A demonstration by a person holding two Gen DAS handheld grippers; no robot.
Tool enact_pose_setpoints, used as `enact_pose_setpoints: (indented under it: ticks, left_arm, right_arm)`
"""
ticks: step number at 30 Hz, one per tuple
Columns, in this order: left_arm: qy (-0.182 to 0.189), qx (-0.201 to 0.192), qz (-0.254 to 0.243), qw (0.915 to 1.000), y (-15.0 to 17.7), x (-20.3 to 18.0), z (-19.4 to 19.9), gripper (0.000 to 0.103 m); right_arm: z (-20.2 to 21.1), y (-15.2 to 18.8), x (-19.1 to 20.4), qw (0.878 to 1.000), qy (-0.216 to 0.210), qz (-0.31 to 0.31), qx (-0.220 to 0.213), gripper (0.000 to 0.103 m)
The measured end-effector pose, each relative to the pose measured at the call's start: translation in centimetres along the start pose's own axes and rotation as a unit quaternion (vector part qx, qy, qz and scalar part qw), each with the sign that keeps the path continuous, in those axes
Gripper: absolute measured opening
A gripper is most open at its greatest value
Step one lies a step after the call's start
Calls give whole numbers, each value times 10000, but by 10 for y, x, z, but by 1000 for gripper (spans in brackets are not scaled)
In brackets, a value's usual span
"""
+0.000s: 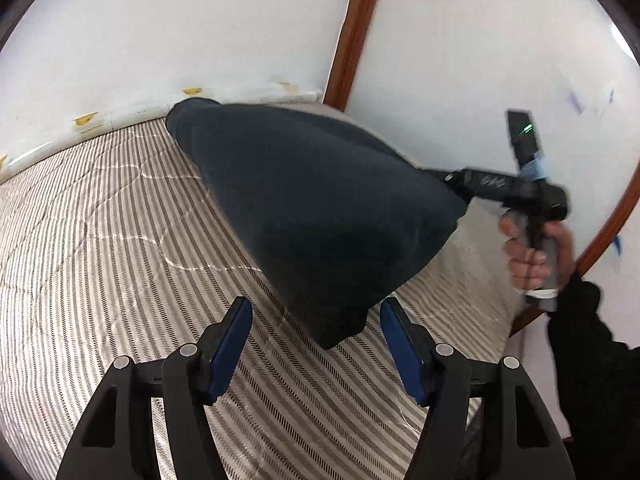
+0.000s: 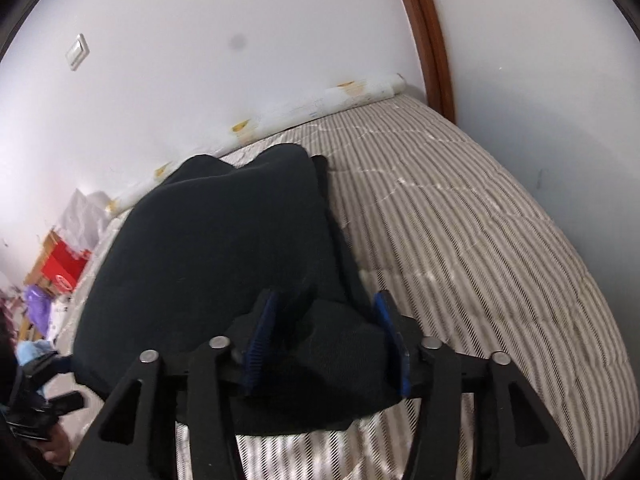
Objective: Fold small clothes
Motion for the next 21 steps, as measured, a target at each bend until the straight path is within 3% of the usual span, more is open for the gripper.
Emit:
enact_pose_setpoints:
  ticks: [4, 5, 7, 9, 11, 13, 15, 18, 21]
  left_arm:
    - [-113, 58, 57, 9999, -8, 3, -21, 62]
    - [-151, 30, 67, 9999, -10, 5, -23, 57]
    - [-251, -23, 94, 9996, -13, 8, -23, 38]
    - [-139, -207, 183, 9995, -18, 15, -19, 27]
    - [-139, -292, 150, 9994, -19, 19, -12, 23]
    - [-410, -425, 62, 9982, -20, 27, -3, 20]
    - [-594, -581, 175, 9964, -21, 42, 10, 18]
    - [-615, -873, 616, 9924, -22, 76, 34, 17]
    - [-819, -1104, 738, 9878, -16, 101, 62, 16]
  right_arm:
    - [-1, 4, 7, 9996, 206, 191, -1, 59]
    - [-3, 4, 8, 9996, 242, 173, 8, 60]
    - [-9, 5, 8, 9996, 254, 43, 80, 62]
    - [-17, 6, 9, 9995, 218, -92, 232, 62]
    - [-21, 5, 16, 9993, 163, -145, 309, 54]
    - [-21, 4, 28, 9994, 14, -109, 320, 33]
    - [-20, 5, 50, 9995, -90, 98, 283, 24]
    - [-20, 7, 82, 9991, -168, 286, 261, 22]
    - [-24, 10, 126, 9979, -382, 435, 294, 21]
Point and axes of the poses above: each gripper's, at about its wrist camera, not at the fingertips, and z roughly against the way its jaws point, x to its left, y to its underside, the point moved 6 cm from there along -z, roughly the way its jaws point, and after that the axes turned 14 degrees about y, right-handed, at the moved point
